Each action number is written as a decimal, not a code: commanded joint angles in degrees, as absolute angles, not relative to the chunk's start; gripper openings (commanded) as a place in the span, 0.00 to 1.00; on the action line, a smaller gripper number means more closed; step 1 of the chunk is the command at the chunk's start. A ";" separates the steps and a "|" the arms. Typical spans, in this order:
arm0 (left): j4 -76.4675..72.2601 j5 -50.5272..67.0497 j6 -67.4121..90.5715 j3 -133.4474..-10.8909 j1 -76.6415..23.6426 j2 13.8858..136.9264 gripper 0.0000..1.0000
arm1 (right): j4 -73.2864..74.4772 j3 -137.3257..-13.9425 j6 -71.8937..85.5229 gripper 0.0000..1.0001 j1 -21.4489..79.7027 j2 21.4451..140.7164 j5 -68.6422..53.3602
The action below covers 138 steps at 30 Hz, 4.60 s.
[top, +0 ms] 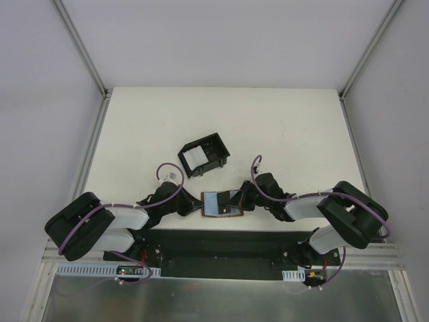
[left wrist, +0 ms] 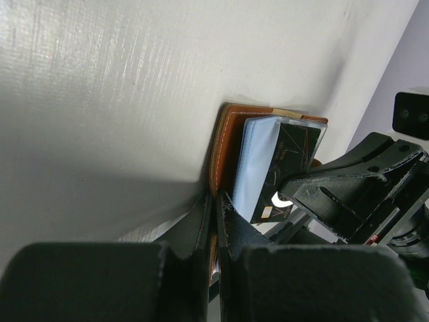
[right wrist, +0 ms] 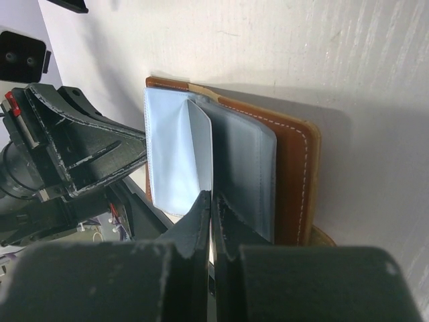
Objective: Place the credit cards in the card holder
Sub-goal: Insert the credit card into the card slot, then turn over the card slot in the card holder.
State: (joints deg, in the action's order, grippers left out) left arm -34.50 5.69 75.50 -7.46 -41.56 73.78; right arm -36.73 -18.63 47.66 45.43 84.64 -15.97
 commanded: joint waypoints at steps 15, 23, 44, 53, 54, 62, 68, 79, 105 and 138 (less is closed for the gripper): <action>-23.12 2.28 73.57 -3.96 -41.92 74.71 0.00 | -31.47 -16.96 51.42 0.00 47.46 82.09 -10.72; -23.20 2.29 72.86 -4.31 -42.10 74.62 0.00 | -35.06 -19.69 53.96 0.00 48.25 89.11 -13.97; -23.11 2.11 73.30 -4.39 -42.19 74.36 0.00 | -27.10 -26.10 49.58 0.23 50.19 89.93 -14.07; -21.18 1.49 71.99 -4.83 -42.19 72.60 0.00 | -8.17 -32.34 36.57 0.45 50.27 80.50 -6.94; -21.01 1.41 71.81 -5.01 -42.19 72.42 0.00 | -8.87 -32.78 36.30 0.45 50.27 81.64 -7.99; -20.30 2.02 69.08 -7.12 -42.19 72.42 0.00 | -10.37 -36.73 34.55 0.46 50.54 87.45 -10.89; -20.30 2.46 67.68 -8.17 -42.10 72.77 0.00 | -12.56 -39.90 33.22 0.44 50.71 90.70 -14.49; -20.39 2.73 67.50 -8.96 -42.19 73.04 0.00 | -22.06 -39.28 35.95 0.40 51.33 91.93 -20.47; -11.16 0.70 61.35 -11.42 -42.10 58.89 0.00 | 13.87 -43.94 23.21 0.31 51.06 86.48 2.98; -8.35 8.42 55.91 -21.26 -42.27 55.02 0.00 | 8.88 -46.23 27.07 0.16 54.23 92.20 -3.78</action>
